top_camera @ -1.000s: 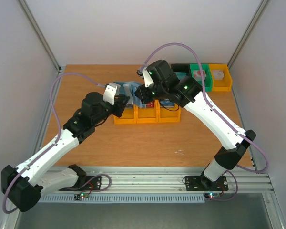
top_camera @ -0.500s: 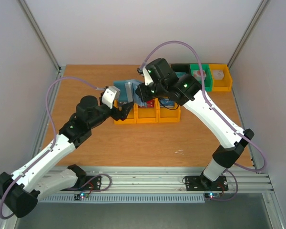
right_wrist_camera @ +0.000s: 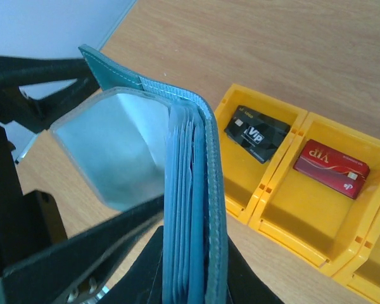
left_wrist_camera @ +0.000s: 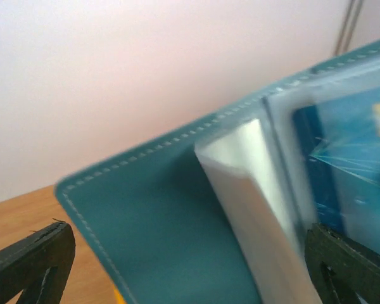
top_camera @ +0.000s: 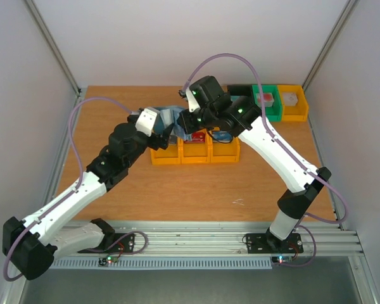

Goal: Take the credit cards out of the card holder

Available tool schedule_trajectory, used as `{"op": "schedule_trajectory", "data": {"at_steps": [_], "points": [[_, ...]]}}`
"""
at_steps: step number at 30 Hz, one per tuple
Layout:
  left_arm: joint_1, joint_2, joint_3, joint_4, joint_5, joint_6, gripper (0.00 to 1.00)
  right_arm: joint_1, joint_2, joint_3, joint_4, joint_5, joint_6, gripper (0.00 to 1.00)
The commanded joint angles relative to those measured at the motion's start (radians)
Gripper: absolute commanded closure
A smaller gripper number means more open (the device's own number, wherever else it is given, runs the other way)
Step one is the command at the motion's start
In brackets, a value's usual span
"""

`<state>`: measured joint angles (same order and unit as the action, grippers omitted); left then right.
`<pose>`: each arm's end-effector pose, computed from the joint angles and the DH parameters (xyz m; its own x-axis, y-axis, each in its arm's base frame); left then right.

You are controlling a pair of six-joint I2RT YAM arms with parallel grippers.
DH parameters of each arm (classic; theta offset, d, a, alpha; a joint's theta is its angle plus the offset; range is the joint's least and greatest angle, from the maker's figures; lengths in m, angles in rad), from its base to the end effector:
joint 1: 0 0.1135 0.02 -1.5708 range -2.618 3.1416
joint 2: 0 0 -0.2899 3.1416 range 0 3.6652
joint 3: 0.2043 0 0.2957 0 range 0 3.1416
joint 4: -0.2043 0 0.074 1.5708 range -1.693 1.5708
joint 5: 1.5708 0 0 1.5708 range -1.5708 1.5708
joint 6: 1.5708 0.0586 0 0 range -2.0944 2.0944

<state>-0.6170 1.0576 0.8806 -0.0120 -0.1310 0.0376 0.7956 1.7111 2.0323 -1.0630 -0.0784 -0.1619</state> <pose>0.2516 -0.1691 0.3493 -0.1355 0.1418 -0.9806 0.4744 0.8781 0.0615 0.2864 0.2989 0.4594 -0.3454 -0.5821 -0.7361 -0.8189 0.5701 -0.0666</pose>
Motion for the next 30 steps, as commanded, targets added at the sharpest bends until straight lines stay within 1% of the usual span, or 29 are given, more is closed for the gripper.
{"op": "schedule_trajectory", "data": {"at_steps": [1, 4, 5, 7, 10, 12, 14, 17, 21, 23, 24, 26, 28, 30], "points": [[0.003, -0.008, 0.026, 0.019, -0.172, 0.076, 0.01, -0.004, -0.012, 0.038, 0.016, -0.076, -0.042, 0.99], [0.011, -0.03, 0.014, 0.017, -0.158, 0.075, 0.01, -0.007, -0.008, 0.042, 0.011, -0.121, -0.054, 0.99], [0.014, -0.034, 0.004, 0.017, -0.166, 0.072, 0.01, -0.013, -0.008, 0.042, 0.008, -0.135, -0.052, 0.99], [0.03, -0.056, -0.015, -0.033, -0.209, 0.05, 0.01, -0.033, -0.005, 0.041, -0.004, -0.173, -0.032, 0.99], [0.076, -0.089, -0.041, -0.084, -0.214, -0.02, 0.01, -0.062, 0.001, 0.012, -0.004, -0.234, 0.011, 0.99], [0.101, -0.107, -0.055, -0.119, -0.199, -0.079, 0.01, -0.062, 0.003, -0.008, 0.003, -0.231, 0.029, 0.99], [0.118, -0.12, -0.07, -0.142, -0.199, -0.108, 0.01, -0.064, 0.014, -0.021, -0.01, -0.18, 0.062, 0.99], [0.14, -0.161, -0.126, -0.118, -0.206, -0.13, 0.01, -0.081, 0.035, -0.033, -0.033, -0.129, 0.103, 0.99], [0.152, -0.187, -0.152, -0.085, -0.175, -0.122, 0.01, -0.084, 0.073, -0.03, -0.087, 0.018, 0.103, 0.99], [0.152, -0.198, -0.143, -0.052, -0.104, -0.1, 0.01, -0.085, 0.095, -0.033, -0.108, 0.088, 0.1, 0.99], [0.152, -0.207, -0.135, -0.03, -0.048, -0.089, 0.02, -0.083, 0.108, -0.032, -0.119, 0.116, 0.099, 0.99], [0.152, -0.226, -0.12, 0.02, 0.131, -0.063, 0.06, -0.082, 0.133, -0.027, -0.133, 0.142, 0.098, 0.99], [0.151, -0.243, -0.119, 0.111, 0.338, -0.078, 0.11, -0.077, 0.149, -0.026, -0.135, 0.151, 0.097, 0.99], [0.144, -0.221, -0.125, 0.191, 0.545, -0.204, 0.13, -0.074, 0.156, -0.02, -0.13, 0.141, 0.097, 0.99]]}}
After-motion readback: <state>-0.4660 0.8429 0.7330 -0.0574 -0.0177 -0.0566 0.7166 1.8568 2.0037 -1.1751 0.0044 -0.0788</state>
